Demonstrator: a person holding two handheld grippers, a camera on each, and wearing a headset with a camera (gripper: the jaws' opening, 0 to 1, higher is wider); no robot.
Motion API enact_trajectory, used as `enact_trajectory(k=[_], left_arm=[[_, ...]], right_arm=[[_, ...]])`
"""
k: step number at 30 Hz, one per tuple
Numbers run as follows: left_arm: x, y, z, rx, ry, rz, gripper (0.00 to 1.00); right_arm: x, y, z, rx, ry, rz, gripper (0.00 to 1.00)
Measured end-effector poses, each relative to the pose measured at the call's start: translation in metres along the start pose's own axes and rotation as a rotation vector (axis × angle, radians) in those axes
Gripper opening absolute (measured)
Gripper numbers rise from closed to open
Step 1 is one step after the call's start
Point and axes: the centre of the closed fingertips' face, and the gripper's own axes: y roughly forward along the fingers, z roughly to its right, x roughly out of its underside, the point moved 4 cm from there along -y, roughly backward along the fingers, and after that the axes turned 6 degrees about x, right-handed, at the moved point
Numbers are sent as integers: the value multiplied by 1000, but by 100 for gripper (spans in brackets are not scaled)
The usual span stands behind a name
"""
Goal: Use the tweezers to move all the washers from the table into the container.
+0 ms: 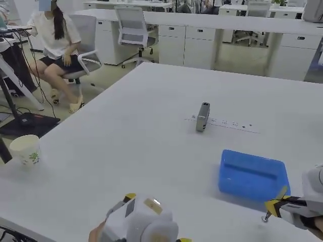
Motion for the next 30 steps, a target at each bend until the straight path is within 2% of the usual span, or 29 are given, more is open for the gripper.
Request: enact_trajectory(k=[12,22,30], left_arm=[[0,0,1,1,2,-3,87],[1,0,1,3,5,-8,87],[1,0,2,9,8,-12,87]], right_arm=[[-17,-16,-9,-15,0,32,2],[-34,-20,-2,-20,30,73,2],[-49,-20,5,-12,13,90,2]])
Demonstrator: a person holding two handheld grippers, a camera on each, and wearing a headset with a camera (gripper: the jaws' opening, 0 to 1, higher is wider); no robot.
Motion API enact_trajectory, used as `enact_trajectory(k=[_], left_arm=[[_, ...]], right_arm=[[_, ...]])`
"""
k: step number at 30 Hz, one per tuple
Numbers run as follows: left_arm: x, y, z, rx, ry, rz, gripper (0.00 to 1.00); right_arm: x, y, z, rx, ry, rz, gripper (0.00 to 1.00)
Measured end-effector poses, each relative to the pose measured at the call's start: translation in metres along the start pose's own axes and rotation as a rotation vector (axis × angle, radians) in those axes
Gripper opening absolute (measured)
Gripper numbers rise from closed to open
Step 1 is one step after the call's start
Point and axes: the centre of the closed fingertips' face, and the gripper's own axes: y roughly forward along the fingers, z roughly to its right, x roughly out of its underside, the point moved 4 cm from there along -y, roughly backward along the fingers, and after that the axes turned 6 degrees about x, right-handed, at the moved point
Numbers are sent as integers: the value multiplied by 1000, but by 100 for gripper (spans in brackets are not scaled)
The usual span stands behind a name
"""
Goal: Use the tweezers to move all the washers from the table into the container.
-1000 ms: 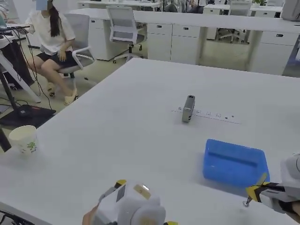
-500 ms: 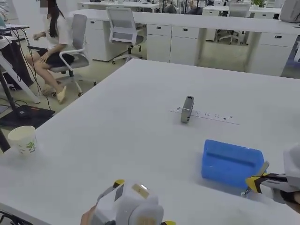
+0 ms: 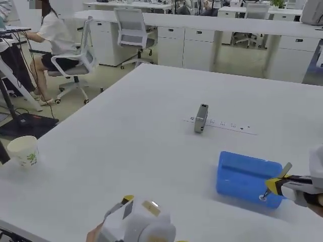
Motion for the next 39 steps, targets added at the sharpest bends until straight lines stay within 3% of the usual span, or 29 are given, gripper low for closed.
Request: enact_trajectory(k=[22,39], left_arm=[[1,2,0,2,2,-9,87],[2,2,0,1,1,-16,87]], right_arm=[[-14,15,16,22,-43,-4,2],[-5,36,23,53,-51,-47,2]])
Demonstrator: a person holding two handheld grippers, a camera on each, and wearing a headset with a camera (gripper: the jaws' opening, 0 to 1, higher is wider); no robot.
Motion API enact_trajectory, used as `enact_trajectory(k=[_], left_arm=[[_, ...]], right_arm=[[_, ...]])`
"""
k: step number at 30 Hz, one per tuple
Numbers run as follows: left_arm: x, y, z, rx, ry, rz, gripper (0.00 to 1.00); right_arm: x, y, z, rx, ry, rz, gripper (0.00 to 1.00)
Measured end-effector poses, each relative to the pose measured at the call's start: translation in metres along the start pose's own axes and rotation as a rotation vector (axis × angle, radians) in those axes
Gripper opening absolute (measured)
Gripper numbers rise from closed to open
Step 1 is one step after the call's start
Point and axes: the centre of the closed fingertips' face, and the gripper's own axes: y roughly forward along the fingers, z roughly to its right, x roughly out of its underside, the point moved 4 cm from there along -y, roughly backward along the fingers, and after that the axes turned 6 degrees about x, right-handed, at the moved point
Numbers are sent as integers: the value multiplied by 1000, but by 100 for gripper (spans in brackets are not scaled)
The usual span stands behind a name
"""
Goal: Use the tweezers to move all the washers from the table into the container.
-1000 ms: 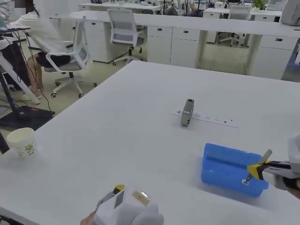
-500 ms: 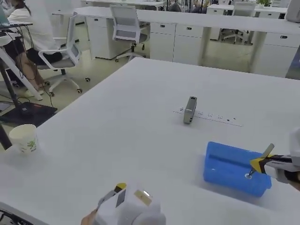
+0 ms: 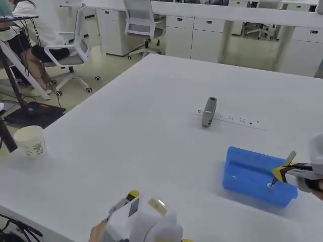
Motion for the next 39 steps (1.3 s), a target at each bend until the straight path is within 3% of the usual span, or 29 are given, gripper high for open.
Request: enact_trajectory(k=[14,39], left_arm=[[1,1,0,0,0,-12,87],[4,3,4,16,16,-37,87]], right_arm=[[17,21,0,8,0,-50,3],[31,27,1,7,4,-80,2]])
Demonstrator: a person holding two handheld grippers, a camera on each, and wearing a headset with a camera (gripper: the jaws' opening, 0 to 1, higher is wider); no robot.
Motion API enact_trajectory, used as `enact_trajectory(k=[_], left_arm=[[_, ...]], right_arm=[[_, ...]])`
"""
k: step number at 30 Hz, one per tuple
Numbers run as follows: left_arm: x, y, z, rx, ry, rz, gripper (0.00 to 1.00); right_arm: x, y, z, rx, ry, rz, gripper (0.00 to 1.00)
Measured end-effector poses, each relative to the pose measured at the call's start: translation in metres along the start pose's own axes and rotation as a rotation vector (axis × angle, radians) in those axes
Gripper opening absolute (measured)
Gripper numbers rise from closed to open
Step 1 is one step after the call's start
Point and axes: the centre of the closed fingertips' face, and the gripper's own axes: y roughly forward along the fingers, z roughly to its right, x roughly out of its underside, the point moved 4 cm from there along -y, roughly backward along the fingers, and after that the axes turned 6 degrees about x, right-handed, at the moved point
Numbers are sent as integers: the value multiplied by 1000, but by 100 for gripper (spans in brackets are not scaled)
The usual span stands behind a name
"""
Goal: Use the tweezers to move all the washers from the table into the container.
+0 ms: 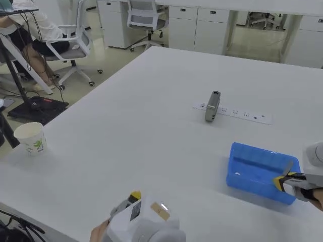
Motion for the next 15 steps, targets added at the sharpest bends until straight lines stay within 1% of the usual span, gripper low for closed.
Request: enact_trajectory(k=[15], left_arm=[[2,0,0,0,6,-6,87]], right_arm=[[1,4,1,-2,38,15,2]])
